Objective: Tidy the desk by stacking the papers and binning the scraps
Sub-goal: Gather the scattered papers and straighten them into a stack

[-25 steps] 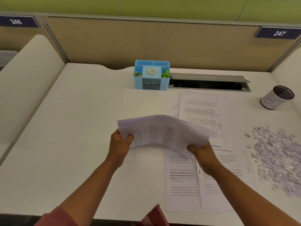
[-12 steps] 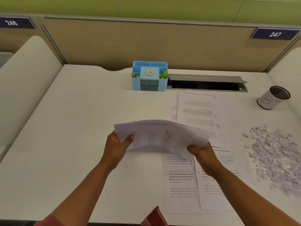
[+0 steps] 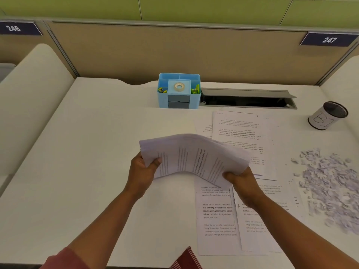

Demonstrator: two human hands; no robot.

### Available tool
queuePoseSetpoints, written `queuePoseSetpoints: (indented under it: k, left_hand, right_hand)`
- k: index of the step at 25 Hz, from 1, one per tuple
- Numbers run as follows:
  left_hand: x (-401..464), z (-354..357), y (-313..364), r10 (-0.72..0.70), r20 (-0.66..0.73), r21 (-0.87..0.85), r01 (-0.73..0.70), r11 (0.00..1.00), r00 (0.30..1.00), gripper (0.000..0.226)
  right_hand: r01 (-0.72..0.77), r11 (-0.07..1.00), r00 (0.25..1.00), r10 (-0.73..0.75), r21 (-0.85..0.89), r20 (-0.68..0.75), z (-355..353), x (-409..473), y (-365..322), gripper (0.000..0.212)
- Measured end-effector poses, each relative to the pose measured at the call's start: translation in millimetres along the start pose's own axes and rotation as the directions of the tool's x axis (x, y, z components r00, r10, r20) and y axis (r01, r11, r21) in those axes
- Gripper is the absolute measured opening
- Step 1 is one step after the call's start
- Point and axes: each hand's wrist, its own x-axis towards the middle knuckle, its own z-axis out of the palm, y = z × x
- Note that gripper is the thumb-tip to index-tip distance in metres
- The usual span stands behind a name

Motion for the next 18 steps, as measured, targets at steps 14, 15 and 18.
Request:
queuePoseSetpoints:
  k: [14, 15, 18]
  left_hand:
    - [39.7, -30.2, 47.3, -0.073, 0.439, 0.159, 0.003, 0.987, 0.896, 0.03]
    - [42.1, -30.7, 53.8, -0.087, 0.482, 0.151, 0.015, 0.988, 0.872, 0.035]
    - [41.7, -19.6, 63.7, -0.117, 0.548, 0.128, 0.055, 0.99, 0.828, 0.042]
  right_hand:
    - [0.0, 0.997, 0.97, 0.019, -0.078, 0.241, -40.7, 0.2, -45.2, 0.033]
    - [-0.006, 0.998, 0.963, 0.024, -0.066, 0.267, -45.8, -1.2, -51.4, 0.034]
    - [-0.062, 0.998, 0.961, 0.062, -0.008, 0.269, -61.2, -1.1, -51.9, 0.034]
